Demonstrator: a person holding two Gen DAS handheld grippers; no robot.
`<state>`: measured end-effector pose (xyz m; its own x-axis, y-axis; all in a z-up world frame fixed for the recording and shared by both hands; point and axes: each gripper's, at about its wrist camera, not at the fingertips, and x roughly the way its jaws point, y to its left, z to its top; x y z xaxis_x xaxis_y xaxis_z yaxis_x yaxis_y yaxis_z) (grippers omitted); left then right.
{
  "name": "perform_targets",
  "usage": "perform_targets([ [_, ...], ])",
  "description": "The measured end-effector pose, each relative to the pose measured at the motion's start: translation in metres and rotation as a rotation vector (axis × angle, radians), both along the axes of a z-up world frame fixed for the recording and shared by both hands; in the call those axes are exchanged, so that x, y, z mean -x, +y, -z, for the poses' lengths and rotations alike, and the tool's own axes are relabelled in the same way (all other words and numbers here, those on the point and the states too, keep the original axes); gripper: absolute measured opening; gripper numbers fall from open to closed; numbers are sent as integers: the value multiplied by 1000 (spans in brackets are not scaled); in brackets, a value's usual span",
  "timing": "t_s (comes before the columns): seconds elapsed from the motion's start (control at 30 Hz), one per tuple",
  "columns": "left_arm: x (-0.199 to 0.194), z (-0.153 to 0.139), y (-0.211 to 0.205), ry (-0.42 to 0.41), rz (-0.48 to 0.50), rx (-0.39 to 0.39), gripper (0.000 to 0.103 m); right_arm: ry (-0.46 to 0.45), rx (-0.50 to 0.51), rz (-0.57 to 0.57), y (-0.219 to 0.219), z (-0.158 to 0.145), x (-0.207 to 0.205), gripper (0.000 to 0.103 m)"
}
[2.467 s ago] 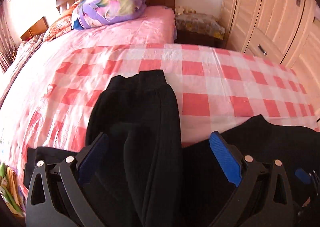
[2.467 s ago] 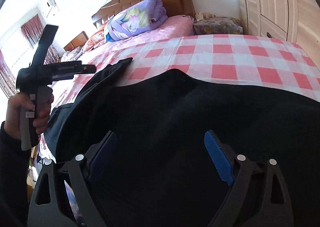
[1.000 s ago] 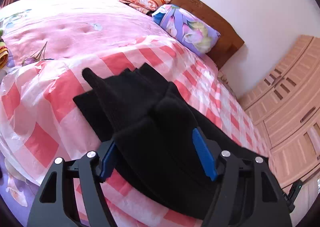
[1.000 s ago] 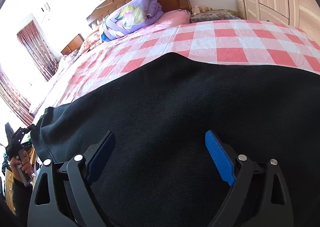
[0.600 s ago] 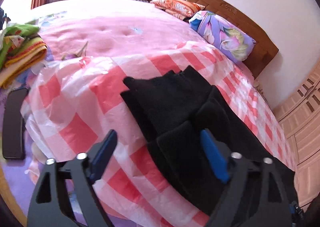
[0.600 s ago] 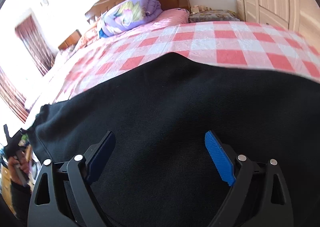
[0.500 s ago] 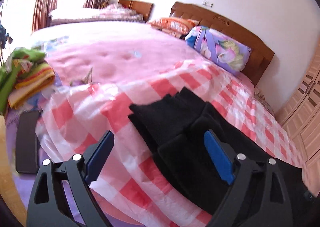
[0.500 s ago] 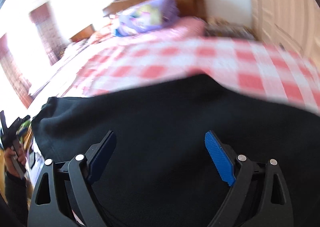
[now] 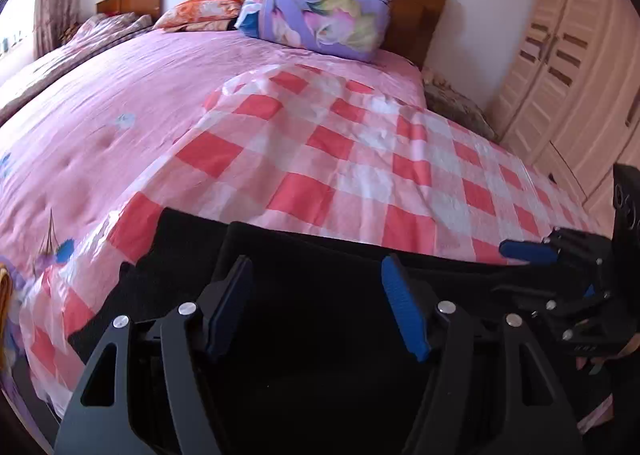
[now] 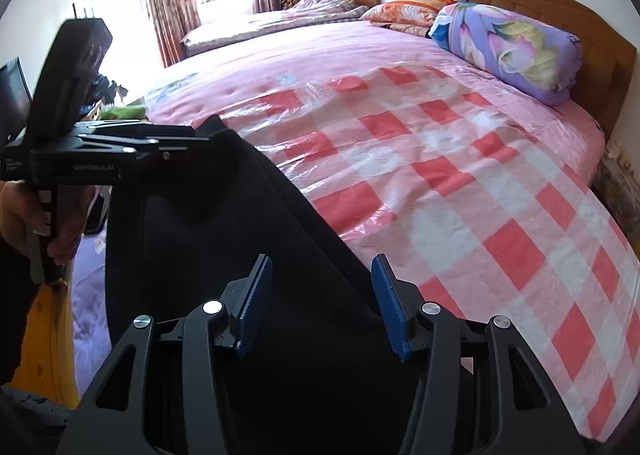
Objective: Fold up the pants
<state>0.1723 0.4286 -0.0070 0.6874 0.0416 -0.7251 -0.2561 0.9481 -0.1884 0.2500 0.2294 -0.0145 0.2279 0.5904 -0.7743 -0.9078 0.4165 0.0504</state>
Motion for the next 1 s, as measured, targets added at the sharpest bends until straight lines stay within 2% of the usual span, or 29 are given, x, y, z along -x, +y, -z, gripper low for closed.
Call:
perform_targets([
  [0.07, 12, 1, 2, -25, -41, -6, 64, 2, 40, -28, 14, 10, 1, 40],
  [0.13, 21, 7, 3, -19, -58, -33, 56, -2, 65, -55, 23, 16, 4, 34],
  [0.33, 14, 6, 6, -5, -2, -82, 56, -28, 72, -80, 28, 22, 10, 24],
  [0.4, 11, -1, 7, -27, 0, -82, 56, -24, 66, -67, 29, 19, 9, 23],
  [0.5, 5, -7, 5, -36, 11, -71, 59, 29, 63, -57, 34, 19, 2, 24],
  [0.67, -18, 3, -7, 33, 54, -111, 61, -16, 104, -105, 38, 21, 9, 25],
  [0.73, -23, 7, -8, 51, 51, -119, 61, -6, 104, -98, 39, 18, 6, 25],
  [0.87, -20, 12, -6, 44, 21, -94, 64, -26, 71, -91, 41, 9, 3, 26],
  [0.93, -17, 13, -7, 42, 11, -104, 66, -8, 103, -94, 47, 16, 1, 26],
  [0.97, -16, 13, -8, 43, 10, -110, 66, -20, 115, -97, 49, 19, 1, 27],
  [1.0, -15, 13, -8, 44, 8, -115, 67, -31, 117, -97, 49, 21, 2, 33],
])
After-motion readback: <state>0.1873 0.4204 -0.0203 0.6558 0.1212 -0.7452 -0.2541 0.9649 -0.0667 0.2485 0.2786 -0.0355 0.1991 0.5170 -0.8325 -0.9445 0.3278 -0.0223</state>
